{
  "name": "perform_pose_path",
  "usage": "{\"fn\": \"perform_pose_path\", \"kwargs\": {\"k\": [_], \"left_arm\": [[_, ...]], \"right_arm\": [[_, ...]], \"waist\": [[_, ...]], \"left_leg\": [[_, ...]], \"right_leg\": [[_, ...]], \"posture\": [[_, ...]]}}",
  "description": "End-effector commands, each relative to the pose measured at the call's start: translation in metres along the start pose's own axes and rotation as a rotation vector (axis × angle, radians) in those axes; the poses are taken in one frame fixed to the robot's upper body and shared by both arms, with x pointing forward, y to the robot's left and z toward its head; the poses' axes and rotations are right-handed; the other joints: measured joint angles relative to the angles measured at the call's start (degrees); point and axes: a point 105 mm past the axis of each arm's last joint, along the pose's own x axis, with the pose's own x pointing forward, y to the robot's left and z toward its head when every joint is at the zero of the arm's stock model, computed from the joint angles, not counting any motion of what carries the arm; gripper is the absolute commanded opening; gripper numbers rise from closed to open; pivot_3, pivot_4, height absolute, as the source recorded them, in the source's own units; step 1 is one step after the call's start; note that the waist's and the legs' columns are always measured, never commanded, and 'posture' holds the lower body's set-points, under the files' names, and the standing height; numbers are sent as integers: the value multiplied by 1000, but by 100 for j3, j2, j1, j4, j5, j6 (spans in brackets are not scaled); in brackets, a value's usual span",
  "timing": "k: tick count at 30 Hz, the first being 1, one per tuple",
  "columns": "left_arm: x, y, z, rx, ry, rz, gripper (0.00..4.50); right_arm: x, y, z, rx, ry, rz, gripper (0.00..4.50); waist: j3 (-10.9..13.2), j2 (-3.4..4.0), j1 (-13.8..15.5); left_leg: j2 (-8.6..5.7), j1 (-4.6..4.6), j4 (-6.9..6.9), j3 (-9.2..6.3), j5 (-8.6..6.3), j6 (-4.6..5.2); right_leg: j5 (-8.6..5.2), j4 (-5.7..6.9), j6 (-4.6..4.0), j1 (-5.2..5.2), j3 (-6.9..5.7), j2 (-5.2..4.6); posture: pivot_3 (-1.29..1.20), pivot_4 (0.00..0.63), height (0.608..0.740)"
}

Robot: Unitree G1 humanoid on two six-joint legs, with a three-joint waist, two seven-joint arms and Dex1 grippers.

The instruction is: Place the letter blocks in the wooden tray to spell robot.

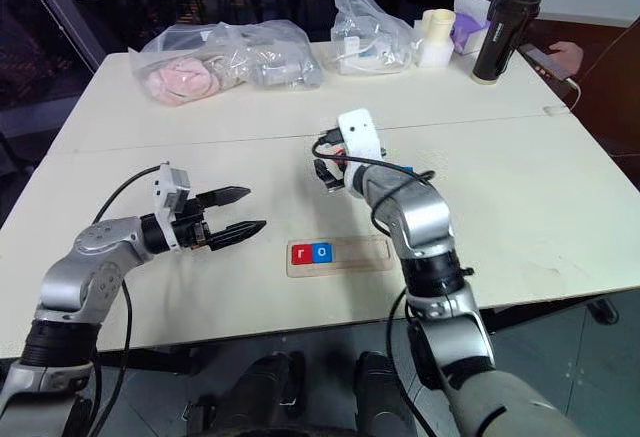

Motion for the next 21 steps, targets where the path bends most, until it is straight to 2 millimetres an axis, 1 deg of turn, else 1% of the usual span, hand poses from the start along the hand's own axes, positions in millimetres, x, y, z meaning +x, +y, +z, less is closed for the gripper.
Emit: {"fn": "perform_pose_path", "kwargs": {"k": [1,5,8,10,14,19,21], "left_arm": [[-4,-2,11,27,-34,23,4475],[-7,-1,9,24,-37,53,4475],[-6,-1,8,22,-37,60,4475],[-6,0,8,25,-37,67,4475],[-5,-1,7,24,-41,76,4475],[-5,-2,7,24,-44,88,4475],[-4,-4,7,24,-48,94,4475]], "right_arm": [[10,-4,10,18,33,-111,4500],[33,10,19,119,124,-224,4500],[42,12,26,170,154,-305,4500],[47,19,28,214,189,-293,4500],[51,27,30,305,234,-299,4500],[52,37,23,419,314,-273,4500],[51,39,20,463,342,-268,4500]], "waist": [[0,0,-11],[-1,2,-26],[0,2,-35],[0,2,-27],[0,2,-46],[0,2,-61],[0,2,-55]], "left_leg": [[0,1,-1,0,1,-2],[0,4,-4,3,6,-9],[2,5,-15,3,11,-17],[2,5,-19,3,11,-18],[2,5,-20,7,12,-18],[3,5,-21,10,13,-17],[3,5,-20,10,13,-16]], "right_leg": [[1,0,-3,0,0,1],[4,7,-8,-4,1,7],[6,10,-11,-10,1,13],[5,10,-12,-10,1,14],[5,2,-12,-6,2,16],[5,4,-12,-6,3,18],[5,5,-12,-5,3,19]], "posture": [[0,150,738],[0,150,738],[0,150,738],[0,150,738],[0,150,738],[0,150,738],[0,150,738]]}}
